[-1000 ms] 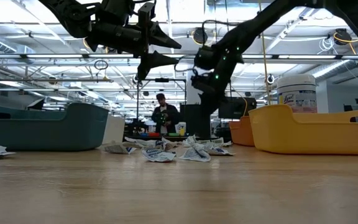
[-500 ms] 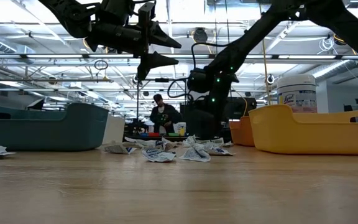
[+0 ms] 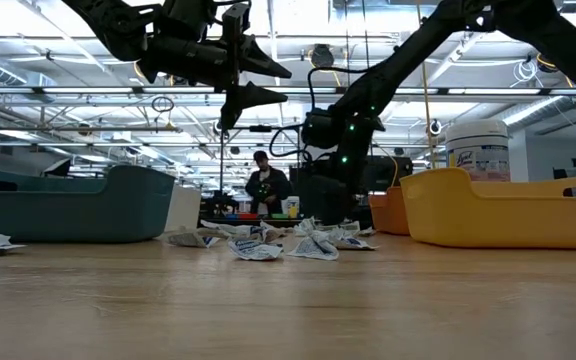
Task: Pick & Place First Aid Supplies
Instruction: Put the antibiotic ointment into the orange bin
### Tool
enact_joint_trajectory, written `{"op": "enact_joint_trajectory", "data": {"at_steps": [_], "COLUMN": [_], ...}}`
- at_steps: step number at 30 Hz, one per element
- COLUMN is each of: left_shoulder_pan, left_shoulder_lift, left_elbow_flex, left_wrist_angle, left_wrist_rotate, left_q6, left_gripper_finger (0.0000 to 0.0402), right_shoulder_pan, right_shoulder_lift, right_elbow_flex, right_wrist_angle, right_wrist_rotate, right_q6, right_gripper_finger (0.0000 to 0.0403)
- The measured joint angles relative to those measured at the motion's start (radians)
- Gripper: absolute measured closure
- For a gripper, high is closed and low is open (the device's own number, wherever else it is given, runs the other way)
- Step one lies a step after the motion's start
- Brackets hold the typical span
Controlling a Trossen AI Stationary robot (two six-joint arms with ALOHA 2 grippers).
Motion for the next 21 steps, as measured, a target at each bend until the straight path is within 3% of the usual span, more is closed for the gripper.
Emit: {"op": "enact_joint_trajectory", "data": {"at_steps": [12,21], "left_shoulder_pan": [0.000,0.000], "left_shoulder_lift": [0.000,0.000], "left_elbow_flex": [0.000,0.000], "left_wrist_angle": [0.000,0.000], "left_wrist_rotate": [0.000,0.000], "left_q6": [0.004,0.006], "left_gripper_finger": [0.0198,0.0219], "right_shoulder_pan": [-0.001,-0.048], "right_shoulder_lift": [-0.162,-0.199], "right_elbow_flex": [-0.001,0.001], "right_wrist_angle": [-0.120,-0.297], "right_wrist_rotate": [0.000,0.185], "right_q6": [-0.001,0.163], "right_gripper_finger": [0.0400,0.0402]}}
